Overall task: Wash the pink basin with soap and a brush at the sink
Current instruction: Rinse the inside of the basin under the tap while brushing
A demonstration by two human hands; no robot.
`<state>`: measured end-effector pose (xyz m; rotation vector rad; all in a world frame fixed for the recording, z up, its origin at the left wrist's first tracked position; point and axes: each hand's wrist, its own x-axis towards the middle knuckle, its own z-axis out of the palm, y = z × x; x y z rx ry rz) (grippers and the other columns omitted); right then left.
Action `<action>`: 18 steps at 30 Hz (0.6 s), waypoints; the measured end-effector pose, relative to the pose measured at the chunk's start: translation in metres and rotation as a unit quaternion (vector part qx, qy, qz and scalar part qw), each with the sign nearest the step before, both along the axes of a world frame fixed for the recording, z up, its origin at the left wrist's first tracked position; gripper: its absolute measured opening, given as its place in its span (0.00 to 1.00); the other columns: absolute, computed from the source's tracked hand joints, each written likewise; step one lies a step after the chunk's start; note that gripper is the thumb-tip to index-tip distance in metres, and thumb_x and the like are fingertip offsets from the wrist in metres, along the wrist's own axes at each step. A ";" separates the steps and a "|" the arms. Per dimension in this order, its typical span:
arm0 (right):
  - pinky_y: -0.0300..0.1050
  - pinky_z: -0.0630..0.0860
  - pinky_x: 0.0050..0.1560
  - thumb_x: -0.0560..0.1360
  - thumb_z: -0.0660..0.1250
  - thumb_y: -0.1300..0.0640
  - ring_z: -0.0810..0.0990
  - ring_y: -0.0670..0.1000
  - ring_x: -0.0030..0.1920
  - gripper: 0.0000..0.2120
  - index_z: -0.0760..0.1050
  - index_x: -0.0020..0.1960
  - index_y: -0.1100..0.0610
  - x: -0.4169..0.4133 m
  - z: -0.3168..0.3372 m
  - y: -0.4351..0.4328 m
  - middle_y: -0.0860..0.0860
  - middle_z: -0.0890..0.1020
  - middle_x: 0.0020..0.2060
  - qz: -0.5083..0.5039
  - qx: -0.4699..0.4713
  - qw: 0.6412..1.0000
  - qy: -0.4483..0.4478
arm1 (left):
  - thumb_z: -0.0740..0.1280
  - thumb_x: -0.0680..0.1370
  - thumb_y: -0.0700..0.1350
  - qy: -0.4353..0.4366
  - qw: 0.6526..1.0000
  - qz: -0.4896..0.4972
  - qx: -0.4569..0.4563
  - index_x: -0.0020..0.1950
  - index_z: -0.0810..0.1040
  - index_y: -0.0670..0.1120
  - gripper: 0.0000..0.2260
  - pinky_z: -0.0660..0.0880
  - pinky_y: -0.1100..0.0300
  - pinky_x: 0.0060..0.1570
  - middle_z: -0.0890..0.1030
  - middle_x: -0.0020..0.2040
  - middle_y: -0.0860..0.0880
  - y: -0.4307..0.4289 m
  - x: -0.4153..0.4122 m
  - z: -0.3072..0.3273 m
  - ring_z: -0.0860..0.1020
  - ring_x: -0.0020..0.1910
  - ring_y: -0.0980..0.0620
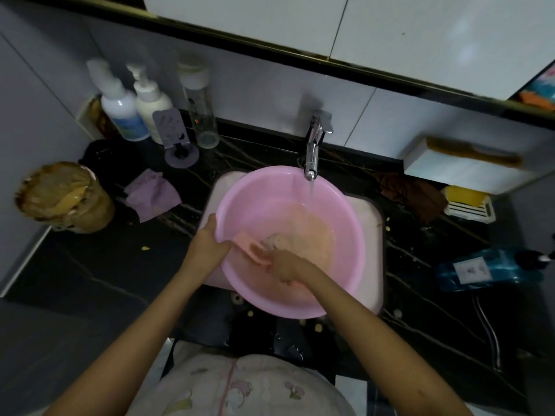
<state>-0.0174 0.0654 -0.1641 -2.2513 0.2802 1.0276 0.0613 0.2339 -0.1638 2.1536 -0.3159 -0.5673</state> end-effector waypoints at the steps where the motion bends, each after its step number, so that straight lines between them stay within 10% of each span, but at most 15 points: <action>1: 0.36 0.69 0.25 0.79 0.53 0.62 0.74 0.53 0.36 0.30 0.50 0.77 0.46 -0.009 0.007 -0.005 0.56 0.70 0.64 0.024 0.008 0.999 0.032 | 0.62 0.66 0.50 -0.003 1.000 0.000 -0.003 0.68 0.66 0.50 0.30 0.70 0.60 0.42 0.75 0.52 0.49 0.000 0.000 -0.002 0.75 0.49 0.48; 8: 0.43 0.74 0.53 0.80 0.54 0.45 0.76 0.53 0.57 0.22 0.66 0.69 0.56 -0.074 0.040 -0.074 0.52 0.74 0.62 0.035 -0.225 0.968 0.107 | 0.63 0.75 0.42 -0.025 0.999 0.003 0.025 0.72 0.59 0.52 0.27 0.75 0.56 0.42 0.75 0.52 0.49 -0.001 -0.006 -0.014 0.76 0.49 0.48; 12: 0.45 0.72 0.39 0.77 0.59 0.55 0.78 0.56 0.50 0.15 0.64 0.62 0.58 -0.096 0.038 -0.108 0.57 0.76 0.55 -0.141 -0.359 0.922 -0.013 | 0.61 0.76 0.42 -0.034 0.996 -0.002 0.077 0.76 0.49 0.51 0.32 0.77 0.47 0.50 0.76 0.53 0.45 -0.001 -0.005 -0.021 0.77 0.48 0.44; 18: 0.45 0.70 0.41 0.74 0.68 0.52 0.74 0.54 0.46 0.27 0.61 0.67 0.60 -0.084 0.031 -0.118 0.54 0.76 0.49 -0.367 -0.159 0.915 -0.050 | 0.62 0.77 0.43 -0.032 0.996 -0.011 0.083 0.76 0.51 0.48 0.30 0.75 0.48 0.52 0.76 0.55 0.44 -0.002 -0.002 -0.023 0.76 0.51 0.43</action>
